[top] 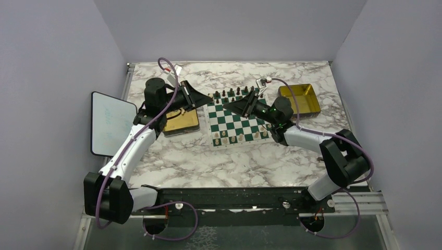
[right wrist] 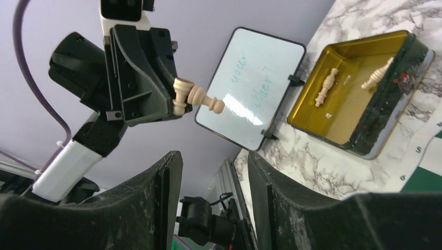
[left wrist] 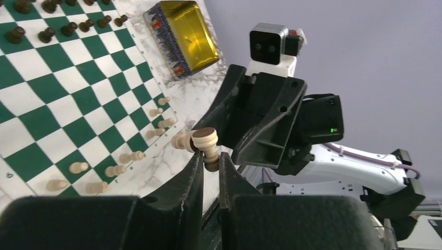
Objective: Set up the chess pieces on the board
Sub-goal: Place the chess piece on the chessboard.
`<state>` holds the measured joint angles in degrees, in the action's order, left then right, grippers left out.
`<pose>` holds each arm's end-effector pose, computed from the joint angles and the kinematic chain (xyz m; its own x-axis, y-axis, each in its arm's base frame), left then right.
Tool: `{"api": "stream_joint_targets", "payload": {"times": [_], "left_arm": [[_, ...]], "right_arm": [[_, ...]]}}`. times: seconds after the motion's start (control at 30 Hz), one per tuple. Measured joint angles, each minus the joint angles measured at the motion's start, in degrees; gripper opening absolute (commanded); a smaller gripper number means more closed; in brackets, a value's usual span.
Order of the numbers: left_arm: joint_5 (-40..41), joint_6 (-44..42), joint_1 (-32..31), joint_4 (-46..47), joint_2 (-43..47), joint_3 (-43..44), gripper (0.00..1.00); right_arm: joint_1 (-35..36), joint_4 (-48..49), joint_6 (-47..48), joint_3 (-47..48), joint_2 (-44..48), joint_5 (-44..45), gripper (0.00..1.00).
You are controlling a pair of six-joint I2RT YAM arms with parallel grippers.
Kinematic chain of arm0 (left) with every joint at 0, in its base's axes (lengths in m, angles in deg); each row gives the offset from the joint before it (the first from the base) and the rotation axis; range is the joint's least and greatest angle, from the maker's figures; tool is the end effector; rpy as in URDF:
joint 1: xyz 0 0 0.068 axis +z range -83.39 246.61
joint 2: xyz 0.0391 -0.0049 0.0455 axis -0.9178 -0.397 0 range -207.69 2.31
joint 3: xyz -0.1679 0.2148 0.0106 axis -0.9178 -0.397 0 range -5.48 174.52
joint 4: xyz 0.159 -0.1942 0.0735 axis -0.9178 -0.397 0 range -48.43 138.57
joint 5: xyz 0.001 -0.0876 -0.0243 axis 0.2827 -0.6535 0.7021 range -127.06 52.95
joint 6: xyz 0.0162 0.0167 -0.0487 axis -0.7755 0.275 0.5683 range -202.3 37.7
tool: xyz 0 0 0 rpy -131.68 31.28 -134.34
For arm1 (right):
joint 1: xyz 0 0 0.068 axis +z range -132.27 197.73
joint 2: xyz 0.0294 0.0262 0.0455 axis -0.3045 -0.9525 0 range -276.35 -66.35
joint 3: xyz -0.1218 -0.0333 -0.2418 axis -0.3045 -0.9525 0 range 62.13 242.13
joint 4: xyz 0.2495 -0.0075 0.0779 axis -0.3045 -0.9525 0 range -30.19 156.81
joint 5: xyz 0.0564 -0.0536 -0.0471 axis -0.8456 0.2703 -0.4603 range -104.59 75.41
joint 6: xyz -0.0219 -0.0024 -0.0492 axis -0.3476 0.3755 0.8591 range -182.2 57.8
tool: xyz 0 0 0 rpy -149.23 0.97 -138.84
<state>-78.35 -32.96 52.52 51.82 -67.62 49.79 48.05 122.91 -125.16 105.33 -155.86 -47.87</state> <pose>0.2663 -0.0910 0.3375 -0.7398 -0.4019 -0.5396 0.3824 0.4087 -0.8287 0.2773 0.1848 0.2594 -0.7250 0.4385 -0.5310 -0.5347 0.1276 0.8354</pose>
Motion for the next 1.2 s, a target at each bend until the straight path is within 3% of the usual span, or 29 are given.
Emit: {"api": "stream_joint_targets", "payload": {"times": [0.5,1.2], "left_arm": [[-0.3,9.0,-3.1,8.7,0.4,-1.2,0.0],[-0.2,11.0,-4.4,10.4,1.5,-1.2,0.0]], "right_arm": [[1.3,11.5,-13.7,3.5,-5.4,0.3,0.63],[1.6,18.5,-19.6,3.5,-5.9,0.9,0.57]]}}
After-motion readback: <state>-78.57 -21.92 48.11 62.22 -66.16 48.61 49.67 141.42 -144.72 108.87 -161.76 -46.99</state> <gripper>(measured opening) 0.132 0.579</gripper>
